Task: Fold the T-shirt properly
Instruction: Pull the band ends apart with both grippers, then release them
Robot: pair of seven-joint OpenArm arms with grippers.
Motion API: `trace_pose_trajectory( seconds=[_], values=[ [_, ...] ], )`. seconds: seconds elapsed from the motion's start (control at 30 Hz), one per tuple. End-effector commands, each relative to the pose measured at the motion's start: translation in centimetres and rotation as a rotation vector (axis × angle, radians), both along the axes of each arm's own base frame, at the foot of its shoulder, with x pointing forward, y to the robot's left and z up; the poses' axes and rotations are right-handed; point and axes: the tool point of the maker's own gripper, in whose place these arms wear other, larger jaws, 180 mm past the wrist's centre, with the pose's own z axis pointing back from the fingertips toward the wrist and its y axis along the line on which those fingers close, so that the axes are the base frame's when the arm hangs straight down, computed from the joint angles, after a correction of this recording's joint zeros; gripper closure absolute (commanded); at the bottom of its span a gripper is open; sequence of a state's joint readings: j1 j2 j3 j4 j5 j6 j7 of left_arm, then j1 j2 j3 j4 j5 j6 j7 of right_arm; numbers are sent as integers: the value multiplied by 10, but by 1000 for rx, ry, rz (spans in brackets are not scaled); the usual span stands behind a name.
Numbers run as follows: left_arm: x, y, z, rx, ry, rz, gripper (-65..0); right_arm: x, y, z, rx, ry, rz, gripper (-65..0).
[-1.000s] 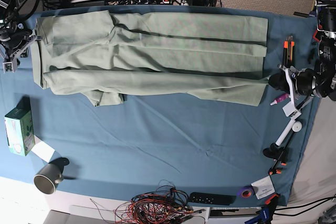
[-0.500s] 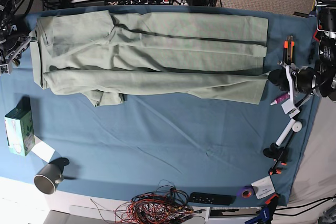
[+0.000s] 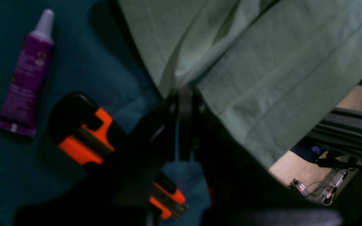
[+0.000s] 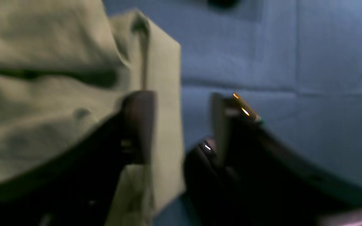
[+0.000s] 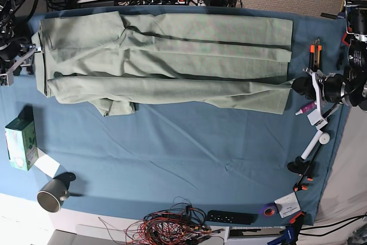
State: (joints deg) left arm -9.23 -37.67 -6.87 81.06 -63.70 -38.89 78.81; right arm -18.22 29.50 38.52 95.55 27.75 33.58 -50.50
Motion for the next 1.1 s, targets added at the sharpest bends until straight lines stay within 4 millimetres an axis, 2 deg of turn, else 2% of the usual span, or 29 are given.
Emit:
trace_pose_trajectory(
  seconds=[0.0, 0.13, 0.27, 0.37, 0.47, 0.87, 1.07],
  values=[
    [11, 5, 16, -3, -52, 3, 0, 12, -3, 20, -3, -61, 7, -307],
    [12, 5, 17, -8, -59, 6, 0, 27, 5, 16, 160, -88, -11, -307],
    [12, 5, 17, -9, -60, 7, 0, 39, 10, -7, 394, -91, -17, -307],
    [12, 5, 17, -8, -60, 7, 0, 42, 18, -23, 571, -83, -34, -307],
    [12, 5, 17, -8, -60, 7, 0, 42, 24, -27, 672, -94, -42, -307],
    [12, 5, 17, -8, -61, 7, 0, 49, 29, -17, 718, -142, -25, -307],
    [12, 4, 17, -8, -67, -4, 0, 53, 23, -17, 676, -143, -35, -306]
  ],
)
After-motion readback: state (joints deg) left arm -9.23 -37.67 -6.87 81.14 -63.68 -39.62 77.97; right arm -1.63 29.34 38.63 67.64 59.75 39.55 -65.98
